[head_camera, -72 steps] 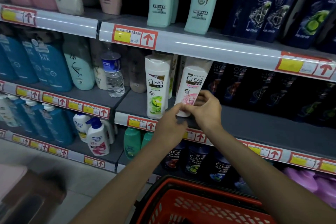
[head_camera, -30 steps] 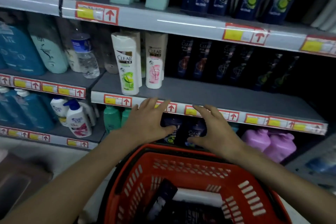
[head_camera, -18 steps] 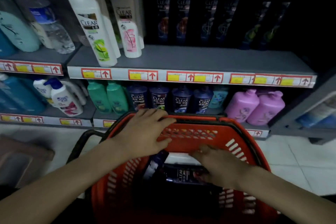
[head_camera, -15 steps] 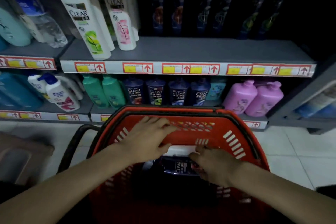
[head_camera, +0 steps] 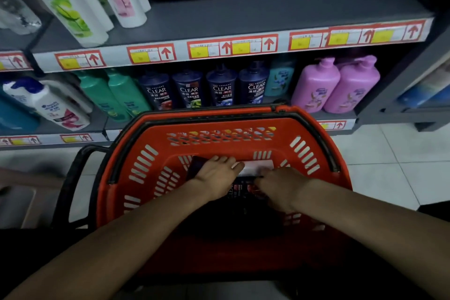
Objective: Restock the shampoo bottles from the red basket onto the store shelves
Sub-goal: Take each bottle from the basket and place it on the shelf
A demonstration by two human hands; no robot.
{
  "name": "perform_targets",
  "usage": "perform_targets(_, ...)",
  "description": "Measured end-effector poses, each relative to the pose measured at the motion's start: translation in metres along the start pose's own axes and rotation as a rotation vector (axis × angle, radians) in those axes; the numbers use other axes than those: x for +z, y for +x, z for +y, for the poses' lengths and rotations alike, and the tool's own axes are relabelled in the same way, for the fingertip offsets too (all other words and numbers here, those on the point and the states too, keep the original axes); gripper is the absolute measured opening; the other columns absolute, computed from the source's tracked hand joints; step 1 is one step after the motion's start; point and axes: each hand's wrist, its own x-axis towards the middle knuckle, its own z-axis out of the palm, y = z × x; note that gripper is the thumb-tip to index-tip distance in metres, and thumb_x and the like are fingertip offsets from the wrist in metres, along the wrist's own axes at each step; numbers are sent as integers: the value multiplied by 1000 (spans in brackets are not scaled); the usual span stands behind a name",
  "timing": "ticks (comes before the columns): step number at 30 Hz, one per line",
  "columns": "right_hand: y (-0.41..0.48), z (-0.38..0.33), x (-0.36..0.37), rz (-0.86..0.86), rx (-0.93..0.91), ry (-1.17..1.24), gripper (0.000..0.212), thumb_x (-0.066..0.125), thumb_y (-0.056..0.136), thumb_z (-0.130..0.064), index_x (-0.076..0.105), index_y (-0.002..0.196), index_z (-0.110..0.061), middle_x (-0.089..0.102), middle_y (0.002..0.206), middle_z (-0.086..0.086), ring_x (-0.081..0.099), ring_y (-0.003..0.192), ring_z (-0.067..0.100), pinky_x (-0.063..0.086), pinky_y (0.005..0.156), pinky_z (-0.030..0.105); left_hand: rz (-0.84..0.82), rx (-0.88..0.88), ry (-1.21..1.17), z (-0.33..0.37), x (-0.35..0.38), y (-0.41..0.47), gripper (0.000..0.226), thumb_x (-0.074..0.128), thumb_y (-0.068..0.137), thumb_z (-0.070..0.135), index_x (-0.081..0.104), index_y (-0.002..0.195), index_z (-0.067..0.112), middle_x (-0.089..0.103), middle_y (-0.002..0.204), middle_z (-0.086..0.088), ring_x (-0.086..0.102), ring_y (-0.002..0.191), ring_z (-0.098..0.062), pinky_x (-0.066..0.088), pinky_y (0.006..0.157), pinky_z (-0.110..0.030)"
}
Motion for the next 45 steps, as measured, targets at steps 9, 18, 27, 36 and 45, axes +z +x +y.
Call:
perform_targets(9,-4,16,7,-23,20,25,39,63,96,-17,57,135,-19,58,139,9,61,121,30,51,95,36,-55,-223,-47,23,37,37,49,42,103,21,37,150,9,48,139,-17,51,125,-37,43,103,-48)
perform_targets(18,-10,22,13,-50,24,24,38,59,98,-18,55,135,-19,56,141,8,58,125,30,52,100,43,-58,-256,21,23,35,51,33,52,101,24,55,131,10,46,131,-14,47,122,-33,46,100,-47)
perform_targets(27,-14,18,4,-78,45,24,38,60,97,-13,55,134,-18,57,139,8,59,122,28,53,96,40,-105,-256,132,36,31,59,38,50,101,11,50,139,5,52,135,-16,55,121,-32,52,91,-42)
perform_targets(36,-14,18,9,-87,50,8,40,63,94,-12,57,134,-17,57,139,9,61,121,30,54,97,42,-77,-216,72,29,20,47,54,65,84,-5,50,135,6,49,130,-13,51,120,-31,51,91,-43)
perform_targets(45,-11,23,7,-154,95,26,65,68,96,-25,38,153,-18,34,162,9,52,134,27,51,104,39,40,-217,-209,43,6,25,44,71,88,18,54,129,12,40,128,-7,45,120,-29,50,94,-44)
